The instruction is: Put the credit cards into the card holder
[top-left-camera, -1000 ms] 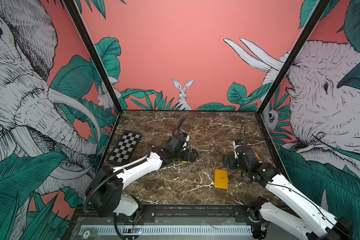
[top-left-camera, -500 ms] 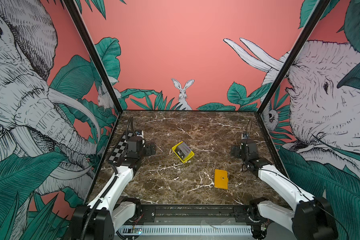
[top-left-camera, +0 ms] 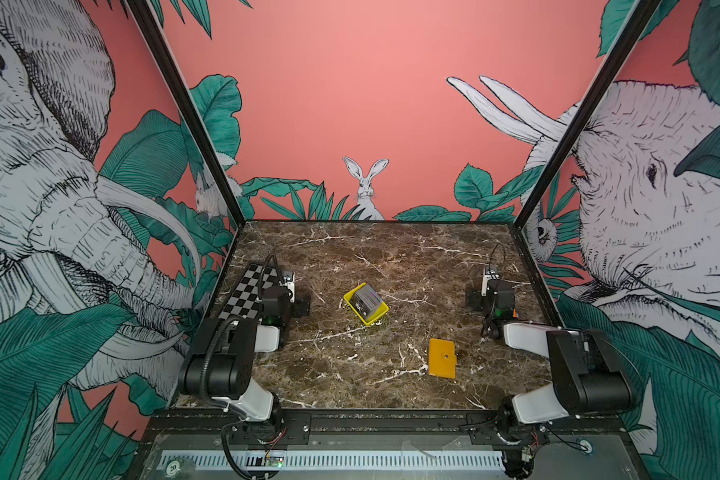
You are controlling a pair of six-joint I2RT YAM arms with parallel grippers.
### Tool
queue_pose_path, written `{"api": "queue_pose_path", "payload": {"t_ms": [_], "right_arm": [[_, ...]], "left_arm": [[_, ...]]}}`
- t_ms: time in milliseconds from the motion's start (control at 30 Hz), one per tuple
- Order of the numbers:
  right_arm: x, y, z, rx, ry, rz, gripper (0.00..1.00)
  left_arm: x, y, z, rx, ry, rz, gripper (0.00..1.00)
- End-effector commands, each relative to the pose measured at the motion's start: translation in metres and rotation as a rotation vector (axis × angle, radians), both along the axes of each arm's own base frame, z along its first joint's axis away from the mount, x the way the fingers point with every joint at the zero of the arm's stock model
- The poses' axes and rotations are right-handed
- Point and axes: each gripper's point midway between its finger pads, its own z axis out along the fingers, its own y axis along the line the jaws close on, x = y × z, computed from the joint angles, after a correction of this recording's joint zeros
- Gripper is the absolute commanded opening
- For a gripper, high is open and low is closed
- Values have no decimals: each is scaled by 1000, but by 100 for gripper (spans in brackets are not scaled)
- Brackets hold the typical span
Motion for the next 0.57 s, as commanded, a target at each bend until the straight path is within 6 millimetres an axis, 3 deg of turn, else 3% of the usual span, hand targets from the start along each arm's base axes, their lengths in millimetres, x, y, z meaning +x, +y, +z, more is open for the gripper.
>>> {"api": "queue_pose_path", "payload": {"t_ms": [0,533], "right_arm": [[3,9,12,26,-140,63,98],[7,9,10,34,-116,72,98]], "left_arm": [[17,0,44,-33,-180,-32,99],[20,-1,41,-14,-149,-34,99]]}}
